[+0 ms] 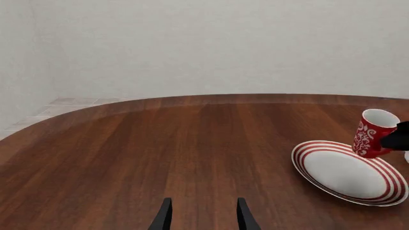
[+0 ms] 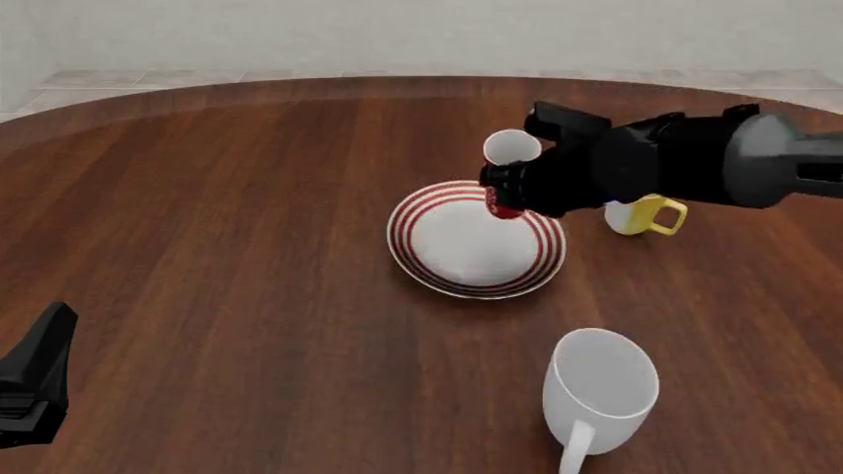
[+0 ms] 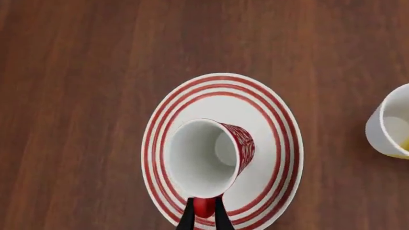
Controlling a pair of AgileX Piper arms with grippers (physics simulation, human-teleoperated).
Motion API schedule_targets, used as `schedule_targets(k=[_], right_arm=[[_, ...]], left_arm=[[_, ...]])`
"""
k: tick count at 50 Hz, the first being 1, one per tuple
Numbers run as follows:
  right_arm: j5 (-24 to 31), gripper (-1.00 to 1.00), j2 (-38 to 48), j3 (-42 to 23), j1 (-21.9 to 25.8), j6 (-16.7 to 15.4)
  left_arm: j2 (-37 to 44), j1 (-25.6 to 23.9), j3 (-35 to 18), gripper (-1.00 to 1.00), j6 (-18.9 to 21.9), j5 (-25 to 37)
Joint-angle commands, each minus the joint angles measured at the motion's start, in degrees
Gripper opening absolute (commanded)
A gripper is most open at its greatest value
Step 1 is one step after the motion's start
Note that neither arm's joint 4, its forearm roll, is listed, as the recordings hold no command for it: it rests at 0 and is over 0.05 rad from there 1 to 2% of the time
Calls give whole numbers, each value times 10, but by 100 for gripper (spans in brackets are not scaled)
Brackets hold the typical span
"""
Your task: Pick up the red mug and put it on the plate
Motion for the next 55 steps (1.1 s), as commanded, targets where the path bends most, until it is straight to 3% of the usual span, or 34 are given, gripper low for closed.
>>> schedule_targets(k=[1, 55], right_arm=[[-4, -100, 27, -18, 6, 6], [-17, -100, 82, -28, 29, 10]], left_arm=[[0, 0, 0, 100, 0, 0], [0, 0, 0, 100, 0, 0]])
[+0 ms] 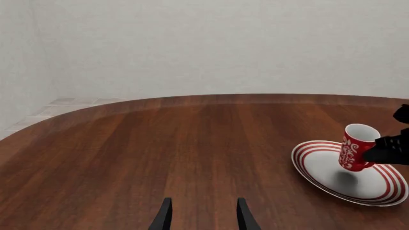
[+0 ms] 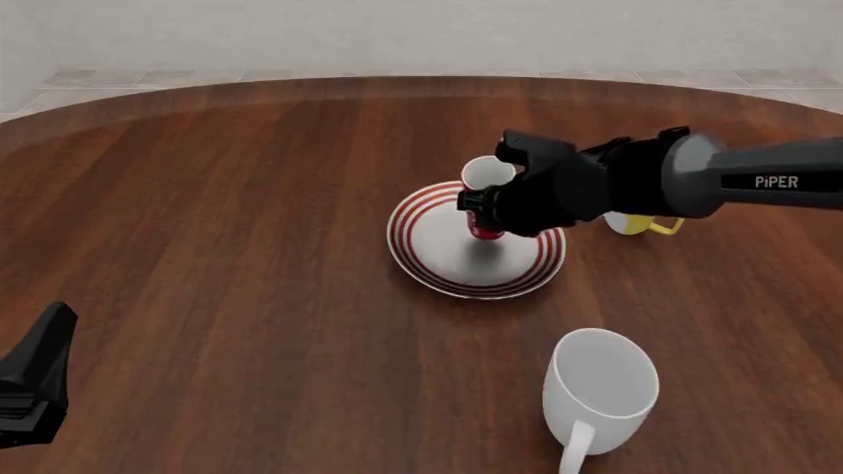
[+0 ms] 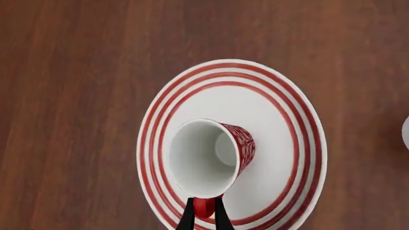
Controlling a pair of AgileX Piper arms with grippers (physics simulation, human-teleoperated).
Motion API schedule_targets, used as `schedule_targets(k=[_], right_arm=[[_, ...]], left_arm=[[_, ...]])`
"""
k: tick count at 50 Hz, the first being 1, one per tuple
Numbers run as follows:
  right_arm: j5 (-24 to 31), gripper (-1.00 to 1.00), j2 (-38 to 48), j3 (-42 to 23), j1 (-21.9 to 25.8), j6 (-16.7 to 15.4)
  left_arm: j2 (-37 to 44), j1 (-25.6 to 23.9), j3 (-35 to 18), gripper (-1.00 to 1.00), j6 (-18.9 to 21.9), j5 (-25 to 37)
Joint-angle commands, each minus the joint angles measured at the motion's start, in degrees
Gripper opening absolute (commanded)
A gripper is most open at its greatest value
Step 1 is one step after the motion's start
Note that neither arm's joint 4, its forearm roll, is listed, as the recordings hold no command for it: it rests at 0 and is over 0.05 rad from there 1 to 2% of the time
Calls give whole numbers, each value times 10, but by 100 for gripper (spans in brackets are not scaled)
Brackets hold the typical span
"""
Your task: Pick up the red mug and put it on the plate
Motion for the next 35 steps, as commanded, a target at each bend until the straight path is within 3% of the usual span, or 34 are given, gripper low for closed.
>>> schedule_targets(k=[1, 35], right_arm=[[-2, -100, 10, -6, 8, 7], [-3, -100, 25, -3, 8, 11]], left_arm=[[0, 0, 0, 100, 0, 0], [0, 0, 0, 100, 0, 0]])
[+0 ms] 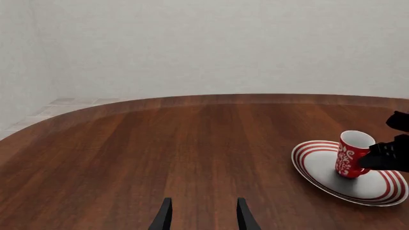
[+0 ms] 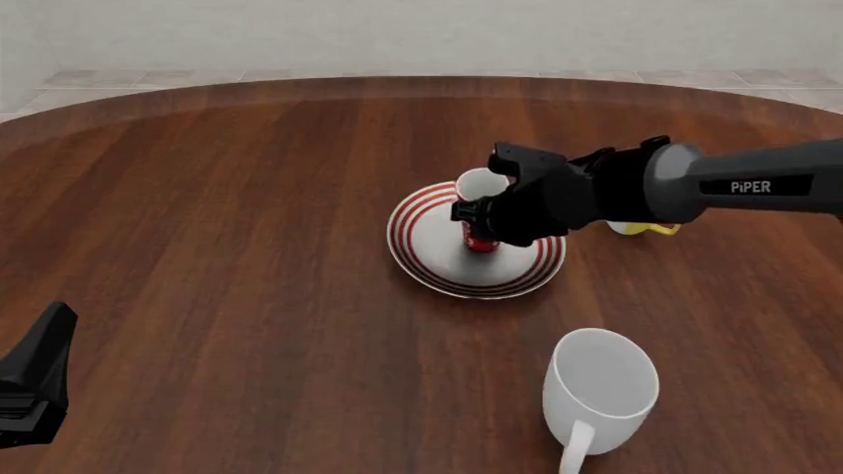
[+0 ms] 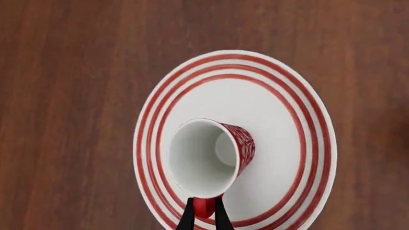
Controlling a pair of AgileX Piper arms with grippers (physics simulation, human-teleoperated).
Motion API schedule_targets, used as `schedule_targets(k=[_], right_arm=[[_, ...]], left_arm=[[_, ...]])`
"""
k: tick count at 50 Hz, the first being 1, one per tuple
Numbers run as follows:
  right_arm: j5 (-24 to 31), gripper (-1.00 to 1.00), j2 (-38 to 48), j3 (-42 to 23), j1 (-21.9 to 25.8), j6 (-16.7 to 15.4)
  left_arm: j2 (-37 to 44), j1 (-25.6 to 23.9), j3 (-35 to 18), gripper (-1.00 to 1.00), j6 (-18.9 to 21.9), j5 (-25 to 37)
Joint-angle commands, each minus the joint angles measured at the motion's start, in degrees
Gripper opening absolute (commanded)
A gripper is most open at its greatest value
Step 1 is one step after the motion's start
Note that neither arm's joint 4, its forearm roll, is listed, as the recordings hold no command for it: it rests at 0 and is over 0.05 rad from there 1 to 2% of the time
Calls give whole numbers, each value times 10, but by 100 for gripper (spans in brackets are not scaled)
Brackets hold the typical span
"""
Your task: Pick up the red mug and put it on the plate
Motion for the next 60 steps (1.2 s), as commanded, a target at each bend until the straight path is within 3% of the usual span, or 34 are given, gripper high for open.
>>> schedule_targets(k=[1, 28, 29, 31, 37, 38, 60], right_arm=[[1, -100, 1, -1, -2, 4], [2, -100, 14, -8, -2, 4], [5, -100, 10, -11, -6, -10], [9, -100, 13, -14, 10, 7], [12, -100, 11, -19, 4, -7], [15, 100, 10, -17, -2, -11], [27, 100, 1, -16, 0, -18]], left_arm=[[0, 0, 0, 100, 0, 0], [0, 0, 0, 100, 0, 0], [0, 0, 0, 100, 0, 0], [0, 0, 0, 100, 0, 0], [0, 0, 0, 100, 0, 0], [0, 0, 0, 100, 0, 0], [0, 0, 0, 100, 0, 0]])
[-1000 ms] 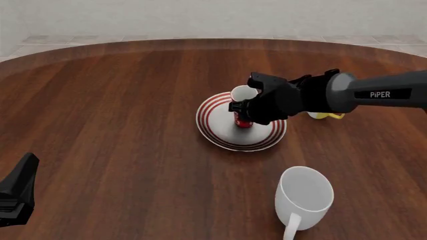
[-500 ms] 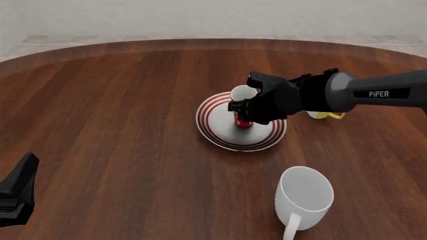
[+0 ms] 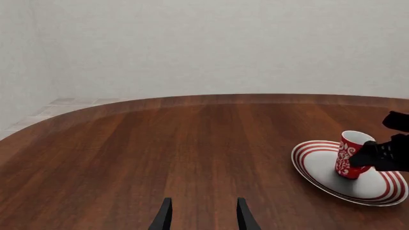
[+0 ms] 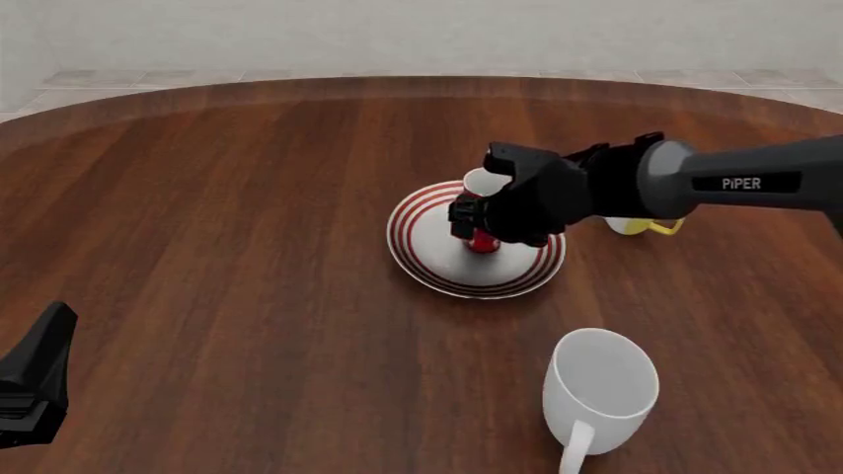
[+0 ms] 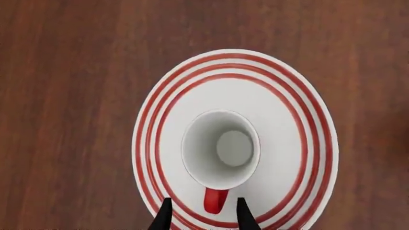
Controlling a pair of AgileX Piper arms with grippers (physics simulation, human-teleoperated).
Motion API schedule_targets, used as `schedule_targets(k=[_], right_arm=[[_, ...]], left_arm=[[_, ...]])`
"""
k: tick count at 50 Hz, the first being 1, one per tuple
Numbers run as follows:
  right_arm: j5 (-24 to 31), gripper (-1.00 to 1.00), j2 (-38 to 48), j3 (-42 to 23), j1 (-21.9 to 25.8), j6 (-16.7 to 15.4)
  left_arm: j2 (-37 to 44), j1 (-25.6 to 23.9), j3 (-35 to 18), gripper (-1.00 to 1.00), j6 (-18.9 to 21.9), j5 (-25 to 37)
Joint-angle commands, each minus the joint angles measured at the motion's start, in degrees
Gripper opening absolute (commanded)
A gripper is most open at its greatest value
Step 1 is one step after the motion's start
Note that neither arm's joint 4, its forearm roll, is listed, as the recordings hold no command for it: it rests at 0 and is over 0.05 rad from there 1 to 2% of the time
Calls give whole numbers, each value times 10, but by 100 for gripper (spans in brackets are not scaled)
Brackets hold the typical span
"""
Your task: Pick up the red mug and put it on the plate
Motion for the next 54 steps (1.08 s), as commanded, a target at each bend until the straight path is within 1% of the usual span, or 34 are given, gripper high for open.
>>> schedule_targets(k=[1, 6, 10, 16, 18, 21, 22, 24, 25, 27, 29, 31, 33, 34, 35, 36, 38, 39, 40, 41, 43, 45, 47, 48, 49, 50, 51, 53, 54], right_arm=[[8, 100, -16, 5, 2, -5], [9, 100, -39, 11, -1, -18], [12, 100, -55, 22, -1, -20], [15, 100, -95, 51, 5, -24], [14, 100, -112, 63, 0, -26], [16, 100, -154, 88, 14, -32], [19, 100, -166, 97, 8, -31], [24, 100, -194, 109, 13, -33], [32, 100, -217, 123, 15, -28], [37, 100, -248, 138, 14, -35], [43, 100, -267, 145, 19, -34], [56, 100, -307, 162, 16, -42], [66, 100, -334, 167, 26, -48], [72, 100, -348, 173, 19, -52], [82, 100, -372, 179, 22, -60], [89, 100, -391, 185, 13, -66], [97, 100, -406, 188, 18, -66], [110, 100, -432, 190, 16, -77], [117, 100, -441, 189, 22, -73], [121, 100, -454, 187, 19, -86], [134, 100, -473, 188, 20, -84], [141, 100, -492, 187, 21, -100], [154, 100, -509, 186, 30, -102], [159, 100, -521, 187, 27, -104], [175, 100, -539, 181, 30, -103], [175, 100, -540, 181, 30, -103], [189, 100, -569, 171, 30, -121], [208, 100, -597, 162, 33, -126], [208, 100, -598, 162, 33, -126]], left_arm=[[0, 0, 0, 100, 0, 0], [0, 0, 0, 100, 0, 0], [0, 0, 0, 100, 0, 0], [0, 0, 0, 100, 0, 0], [0, 0, 0, 100, 0, 0], [0, 0, 0, 100, 0, 0], [0, 0, 0, 100, 0, 0], [0, 0, 0, 100, 0, 0], [0, 0, 0, 100, 0, 0], [0, 0, 0, 100, 0, 0], [0, 0, 0, 100, 0, 0], [0, 0, 0, 100, 0, 0], [0, 0, 0, 100, 0, 0], [0, 0, 0, 100, 0, 0], [0, 0, 0, 100, 0, 0], [0, 0, 0, 100, 0, 0], [0, 0, 0, 100, 0, 0], [0, 0, 0, 100, 0, 0], [0, 0, 0, 100, 0, 0], [0, 0, 0, 100, 0, 0], [0, 0, 0, 100, 0, 0], [0, 0, 0, 100, 0, 0], [0, 0, 0, 100, 0, 0], [0, 0, 0, 100, 0, 0], [0, 0, 0, 100, 0, 0], [0, 0, 0, 100, 0, 0], [0, 0, 0, 100, 0, 0], [0, 0, 0, 100, 0, 0], [0, 0, 0, 100, 0, 0]])
